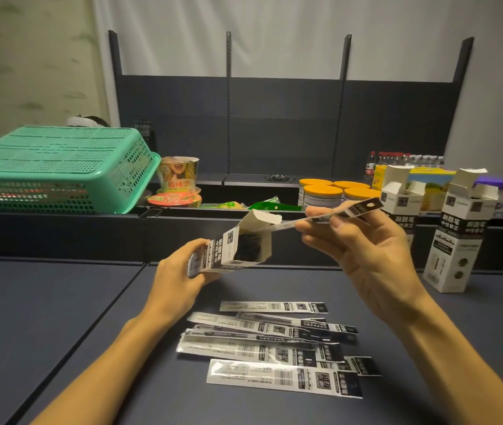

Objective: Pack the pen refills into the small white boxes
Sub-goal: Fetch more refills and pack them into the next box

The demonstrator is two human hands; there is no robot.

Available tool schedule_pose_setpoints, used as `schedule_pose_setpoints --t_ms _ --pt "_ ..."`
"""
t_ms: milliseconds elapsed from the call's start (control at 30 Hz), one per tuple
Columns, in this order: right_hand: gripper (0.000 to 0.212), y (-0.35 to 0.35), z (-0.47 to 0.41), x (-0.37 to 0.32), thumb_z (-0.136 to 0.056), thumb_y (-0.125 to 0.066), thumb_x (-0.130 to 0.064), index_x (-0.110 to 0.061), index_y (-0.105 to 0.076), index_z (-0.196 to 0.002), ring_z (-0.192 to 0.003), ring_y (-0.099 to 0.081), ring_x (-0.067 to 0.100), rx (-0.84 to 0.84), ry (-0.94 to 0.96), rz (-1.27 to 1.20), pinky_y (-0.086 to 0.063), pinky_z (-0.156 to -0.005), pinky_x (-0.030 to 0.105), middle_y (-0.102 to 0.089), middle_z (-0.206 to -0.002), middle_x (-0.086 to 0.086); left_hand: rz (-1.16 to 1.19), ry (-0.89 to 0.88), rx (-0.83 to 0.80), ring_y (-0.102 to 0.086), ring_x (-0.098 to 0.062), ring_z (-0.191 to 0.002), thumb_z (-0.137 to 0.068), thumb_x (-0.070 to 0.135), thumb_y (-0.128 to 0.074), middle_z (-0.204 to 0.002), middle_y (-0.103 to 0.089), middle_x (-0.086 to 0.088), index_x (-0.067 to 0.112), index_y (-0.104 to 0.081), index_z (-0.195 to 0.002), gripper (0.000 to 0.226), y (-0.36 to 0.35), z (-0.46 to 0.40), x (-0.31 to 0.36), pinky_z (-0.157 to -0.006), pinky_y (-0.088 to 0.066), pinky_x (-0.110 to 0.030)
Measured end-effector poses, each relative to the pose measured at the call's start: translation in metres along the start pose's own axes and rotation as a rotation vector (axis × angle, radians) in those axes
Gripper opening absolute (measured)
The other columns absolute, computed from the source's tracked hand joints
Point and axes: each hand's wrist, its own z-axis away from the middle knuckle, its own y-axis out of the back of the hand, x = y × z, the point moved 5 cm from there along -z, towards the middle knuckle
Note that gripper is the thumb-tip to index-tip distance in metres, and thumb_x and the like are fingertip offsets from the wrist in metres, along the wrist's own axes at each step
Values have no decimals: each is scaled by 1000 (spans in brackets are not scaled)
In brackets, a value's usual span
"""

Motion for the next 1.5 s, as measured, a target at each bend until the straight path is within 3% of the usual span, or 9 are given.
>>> schedule_pose_setpoints --t_ms 233,367,500,700,800,1000,1300,1367,1500 --pt "15 -11 8 13 -87 -64 0 7 -63 -100 -92 -71 27 -53 286 421 -58 -82 36 -69 -98 18 -7 -39 -48 -57 6 -102 -73 11 -80 -115 -64 10 18 -60 -124 55 -6 1 3 -86 -40 -3" --pt "17 -19 16 21 -86 -66 -6 1 -70 -101 -95 -63 13 -110 639 956 -54 -82 22 -66 -101 10 2 -68 -66 -55 13 -101 -73 8 -80 -113 -63 13 20 -59 -124 56 -8 3 6 -85 -40 -2" --pt "15 -23 18 25 -86 -67 -4 1 -70 -99 -93 -63 14 -111 725 1093 -53 -82 20 -68 -99 11 11 -91 -68 -53 16 -101 -72 6 -80 -113 -63 12 17 -59 -124 57 -7 2 9 -85 -39 -1" --pt "19 -20 17 36 -87 -56 -17 -5 -70 -94 -91 -53 23 -105 696 1289 -49 -74 35 -68 -88 4 22 -136 -104 -52 18 -102 -72 8 -81 -110 -60 18 17 -60 -122 56 -11 7 15 -83 -39 -1" --pt "27 -17 15 43 -86 -54 -24 -10 -73 -99 -95 -47 21 -79 579 1326 -49 -71 41 -65 -96 6 3 -149 -110 -54 14 -102 -71 10 -82 -113 -63 12 18 -60 -124 57 -13 6 13 -85 -39 -1" --pt "19 -22 21 36 -86 -63 -12 -2 -67 -102 -90 -57 25 -76 697 1174 -50 -69 45 -67 -95 6 -22 -127 -93 -60 -4 -102 -71 13 -82 -114 -66 6 18 -59 -124 58 -12 5 10 -84 -41 -3" --pt "19 -21 21 46 -89 -58 -13 -8 -71 -101 -92 -57 24 -105 688 1288 -47 -74 42 -71 -94 0 0 -154 -107 -57 11 -100 -71 10 -82 -112 -66 8 18 -60 -122 57 -14 5 14 -84 -41 -3" --pt "27 -22 21 52 -91 -53 -17 -11 -70 -111 -97 -56 24 -152 628 1348 -45 -80 39 -71 -99 -1 -20 -169 -107 -59 3 -101 -70 12 -83 -113 -67 5 17 -60 -123 58 -15 5 13 -87 -44 -8" --pt "25 -22 19 57 -94 -49 -19 -10 -64 -112 -96 -58 24 -167 509 1348 -42 -88 38 -67 -104 2 -67 -180 -109 -62 -13 -105 -71 15 -83 -116 -66 3 17 -58 -126 61 -16 5 12 -93 -50 -41"
